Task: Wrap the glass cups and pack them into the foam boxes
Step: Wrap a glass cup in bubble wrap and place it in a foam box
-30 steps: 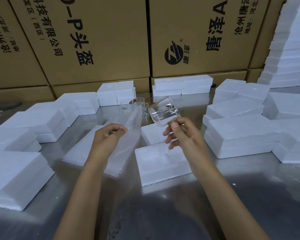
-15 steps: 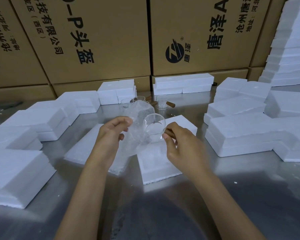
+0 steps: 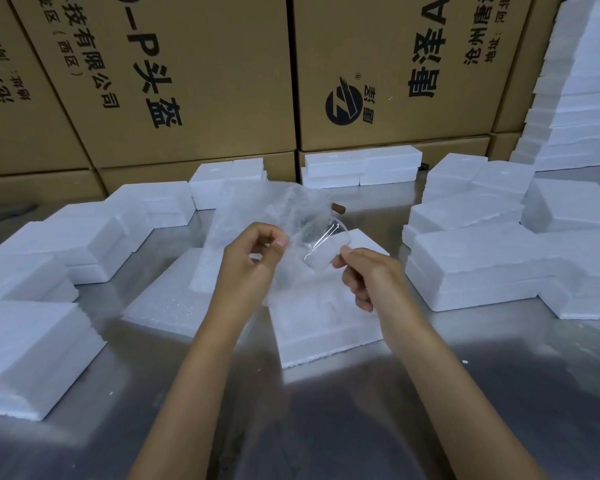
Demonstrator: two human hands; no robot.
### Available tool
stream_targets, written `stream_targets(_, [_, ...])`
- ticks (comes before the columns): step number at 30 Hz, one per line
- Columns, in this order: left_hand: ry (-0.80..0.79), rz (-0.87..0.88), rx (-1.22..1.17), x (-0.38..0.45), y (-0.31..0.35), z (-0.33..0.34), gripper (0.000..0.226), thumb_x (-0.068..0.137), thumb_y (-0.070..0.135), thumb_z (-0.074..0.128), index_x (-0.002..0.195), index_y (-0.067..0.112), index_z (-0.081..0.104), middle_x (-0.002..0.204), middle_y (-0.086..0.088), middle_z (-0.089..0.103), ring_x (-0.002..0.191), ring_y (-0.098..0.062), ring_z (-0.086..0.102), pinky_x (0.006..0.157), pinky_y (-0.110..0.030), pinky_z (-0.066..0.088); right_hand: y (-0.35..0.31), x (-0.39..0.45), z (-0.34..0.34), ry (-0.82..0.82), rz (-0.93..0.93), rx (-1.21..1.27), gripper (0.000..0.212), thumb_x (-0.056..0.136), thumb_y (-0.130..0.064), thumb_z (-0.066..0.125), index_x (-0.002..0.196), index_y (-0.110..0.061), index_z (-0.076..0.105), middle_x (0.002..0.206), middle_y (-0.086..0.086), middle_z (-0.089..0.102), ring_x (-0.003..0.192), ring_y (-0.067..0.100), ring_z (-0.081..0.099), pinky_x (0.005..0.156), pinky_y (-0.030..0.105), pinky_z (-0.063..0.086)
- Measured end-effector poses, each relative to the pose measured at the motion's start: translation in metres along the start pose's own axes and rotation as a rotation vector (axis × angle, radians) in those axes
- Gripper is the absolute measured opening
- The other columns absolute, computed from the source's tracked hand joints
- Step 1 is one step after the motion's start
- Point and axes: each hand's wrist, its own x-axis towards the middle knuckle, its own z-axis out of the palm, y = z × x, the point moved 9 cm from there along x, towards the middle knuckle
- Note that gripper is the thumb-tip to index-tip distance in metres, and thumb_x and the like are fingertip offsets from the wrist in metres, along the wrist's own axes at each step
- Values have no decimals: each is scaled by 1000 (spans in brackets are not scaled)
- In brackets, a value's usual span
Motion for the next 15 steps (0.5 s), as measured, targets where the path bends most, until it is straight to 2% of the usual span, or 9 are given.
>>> stream_targets(2, [7, -59, -34, 2, -8, -4, 11, 99, 15, 61, 90, 18, 65, 86, 16, 68, 79, 0, 58, 69, -9, 44, -3, 0, 3, -81, 13, 137, 28, 99, -27, 53, 80, -12, 67, 59, 3, 46, 48, 12, 34, 43, 24, 24])
stream_targets(4, [-21, -125, -95, 3, -17, -1, 12, 100, 14, 59, 92, 16, 67, 79, 16, 69, 73, 0, 57, 64, -13, 45, -10, -3, 9, -141, -25, 220, 26, 100, -24, 51, 86, -9, 67, 70, 3, 57, 59, 13, 45, 51, 25, 37])
stream_targets(5, [-39, -168, -126, 3, -22, 1, 13, 101, 15, 58, 93, 15, 68, 79, 15, 69, 73, -3, 57, 64, -17, 46, -12, -4, 10, -143, -46, 218, 25, 100, -23, 50, 88, -10, 68, 79, 2, 62, 70, 13, 51, 61, 26, 43])
stream_targets(7, [-75, -249, -201, 3, -32, 5, 15, 101, 16, 57, 97, 13, 70, 82, 9, 69, 78, -9, 57, 66, -23, 45, -13, -5, 9, -122, -65, 139, 22, 99, -23, 52, 87, -15, 69, 100, -1, 67, 99, 13, 57, 89, 33, 44])
stream_targets(8, [-89, -276, -243, 3, -34, 7, 16, 102, 17, 56, 99, 13, 71, 84, 7, 69, 79, -11, 57, 66, -24, 45, -13, -5, 11, -132, -67, 111, 21, 99, -24, 53, 87, -15, 68, 107, -1, 66, 110, 11, 56, 97, 34, 41])
stream_targets(9, [-100, -295, -282, 3, -36, 8, 16, 102, 17, 55, 100, 13, 71, 84, 6, 68, 78, -10, 58, 66, -23, 46, -13, -6, 14, -165, -59, 114, 20, 99, -24, 53, 88, -14, 67, 109, 0, 65, 113, 11, 55, 100, 35, 40])
stream_targets(12, [-123, -312, -380, 2, -34, 11, 20, 103, 16, 53, 95, 16, 71, 79, 8, 68, 71, -5, 62, 62, -18, 48, -12, -10, 20, -228, -14, 240, 21, 101, -19, 52, 97, -5, 67, 107, 14, 70, 101, 22, 63, 89, 33, 49])
stream_targets(15, [-105, -284, -459, 2, -27, 7, 23, 103, 12, 50, 89, 16, 68, 75, 8, 67, 68, -5, 61, 60, -19, 47, -14, -8, 9, -74, -91, 119, 23, 100, -15, 55, 85, -4, 69, 92, 11, 73, 81, 22, 66, 74, 32, 58])
